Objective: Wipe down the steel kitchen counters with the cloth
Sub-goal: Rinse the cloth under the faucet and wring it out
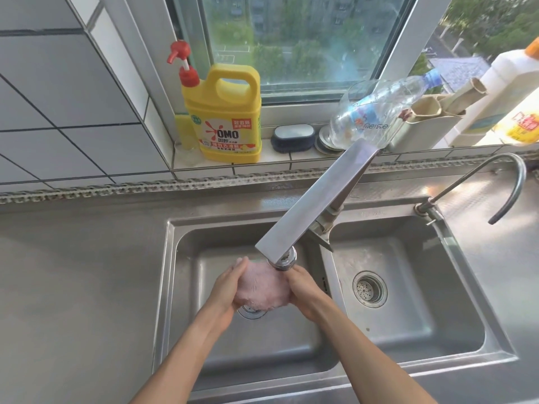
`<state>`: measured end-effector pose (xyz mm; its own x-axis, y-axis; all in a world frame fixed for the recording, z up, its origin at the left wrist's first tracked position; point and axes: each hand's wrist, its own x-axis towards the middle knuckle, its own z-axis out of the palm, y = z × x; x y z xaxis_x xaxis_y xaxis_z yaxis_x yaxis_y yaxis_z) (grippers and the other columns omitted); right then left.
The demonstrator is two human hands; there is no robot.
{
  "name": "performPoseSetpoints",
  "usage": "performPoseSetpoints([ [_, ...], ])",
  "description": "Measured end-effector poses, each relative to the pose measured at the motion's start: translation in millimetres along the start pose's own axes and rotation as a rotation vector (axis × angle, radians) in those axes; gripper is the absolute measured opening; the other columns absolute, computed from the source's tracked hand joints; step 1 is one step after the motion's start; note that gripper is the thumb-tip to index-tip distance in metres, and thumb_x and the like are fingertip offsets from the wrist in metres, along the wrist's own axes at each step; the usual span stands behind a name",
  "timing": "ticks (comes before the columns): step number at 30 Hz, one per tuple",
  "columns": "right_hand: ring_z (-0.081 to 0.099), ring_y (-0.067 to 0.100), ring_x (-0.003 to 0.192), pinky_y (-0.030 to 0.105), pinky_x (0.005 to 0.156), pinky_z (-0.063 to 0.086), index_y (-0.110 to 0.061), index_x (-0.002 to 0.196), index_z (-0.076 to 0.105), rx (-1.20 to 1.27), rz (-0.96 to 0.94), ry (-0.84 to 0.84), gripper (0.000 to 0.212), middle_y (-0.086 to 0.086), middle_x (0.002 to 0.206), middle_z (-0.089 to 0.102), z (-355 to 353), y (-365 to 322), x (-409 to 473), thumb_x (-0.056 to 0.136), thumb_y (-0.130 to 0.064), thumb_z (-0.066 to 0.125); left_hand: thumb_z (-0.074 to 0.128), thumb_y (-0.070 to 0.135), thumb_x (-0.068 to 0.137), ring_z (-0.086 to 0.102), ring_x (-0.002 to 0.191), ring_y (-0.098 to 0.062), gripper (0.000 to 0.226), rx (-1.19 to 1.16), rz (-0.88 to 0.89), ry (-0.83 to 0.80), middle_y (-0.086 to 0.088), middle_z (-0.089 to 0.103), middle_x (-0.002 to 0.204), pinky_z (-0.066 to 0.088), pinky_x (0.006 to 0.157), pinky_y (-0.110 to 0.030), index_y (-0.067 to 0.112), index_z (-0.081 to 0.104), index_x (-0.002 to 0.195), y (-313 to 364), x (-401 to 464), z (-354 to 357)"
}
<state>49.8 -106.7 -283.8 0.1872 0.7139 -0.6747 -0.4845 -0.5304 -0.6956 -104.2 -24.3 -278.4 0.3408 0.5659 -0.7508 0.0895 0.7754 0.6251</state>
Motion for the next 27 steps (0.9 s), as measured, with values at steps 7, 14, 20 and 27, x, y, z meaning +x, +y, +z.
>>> performPoseSetpoints([
  [7, 0.066, 0.008, 0.070, 0.021, 0.053, 0.049, -0.026, 0.084, 0.079, -0.040, -0.177, 0.144, 0.026, -0.003, 0.082, 0.077, 4, -19, 3, 0.101, -0.017, 0.061, 0.054, 0.060, 0.097, 0.073, 0.062, -0.025, 0.055, -0.262, -0.315, 0.001, -0.007, 0.077, 0.081, 0.050, 0.063, -0.028, 0.018, 0.083, 0.077, 4, 7, 5],
  [14, 0.067, 0.011, 0.072, 0.022, 0.062, 0.053, -0.008, 0.093, 0.071, -0.031, -0.229, 0.252, 0.008, -0.002, 0.077, 0.075, -4, -20, 8, 0.096, -0.017, 0.070, 0.061, 0.049, 0.097, 0.065, 0.054, -0.019, 0.033, -0.157, -0.414, -0.039, -0.002, 0.069, 0.066, 0.050, 0.053, -0.023, 0.020, 0.070, 0.083, 12, 6, 32],
  [20, 0.064, 0.009, 0.063, 0.026, 0.059, 0.052, -0.014, 0.082, 0.061, -0.206, -0.352, 0.297, 0.023, -0.006, 0.068, 0.070, -6, -34, -4, 0.082, -0.036, 0.066, 0.064, 0.017, 0.096, 0.065, 0.089, -0.028, 0.010, -0.091, -0.002, -0.013, -0.015, 0.068, 0.097, 0.052, 0.078, -0.036, 0.010, 0.068, 0.101, 17, 15, 77],
  [27, 0.062, 0.013, 0.075, 0.037, 0.064, 0.046, -0.027, 0.084, 0.048, -0.621, -0.378, 0.375, 0.021, -0.007, 0.083, 0.065, 7, -27, -13, 0.096, -0.045, 0.051, 0.071, 0.013, 0.091, 0.054, 0.085, -0.026, 0.016, -0.030, 0.100, 0.180, -0.011, 0.058, 0.083, 0.045, 0.076, -0.040, 0.012, 0.058, 0.082, 10, 24, 94],
])
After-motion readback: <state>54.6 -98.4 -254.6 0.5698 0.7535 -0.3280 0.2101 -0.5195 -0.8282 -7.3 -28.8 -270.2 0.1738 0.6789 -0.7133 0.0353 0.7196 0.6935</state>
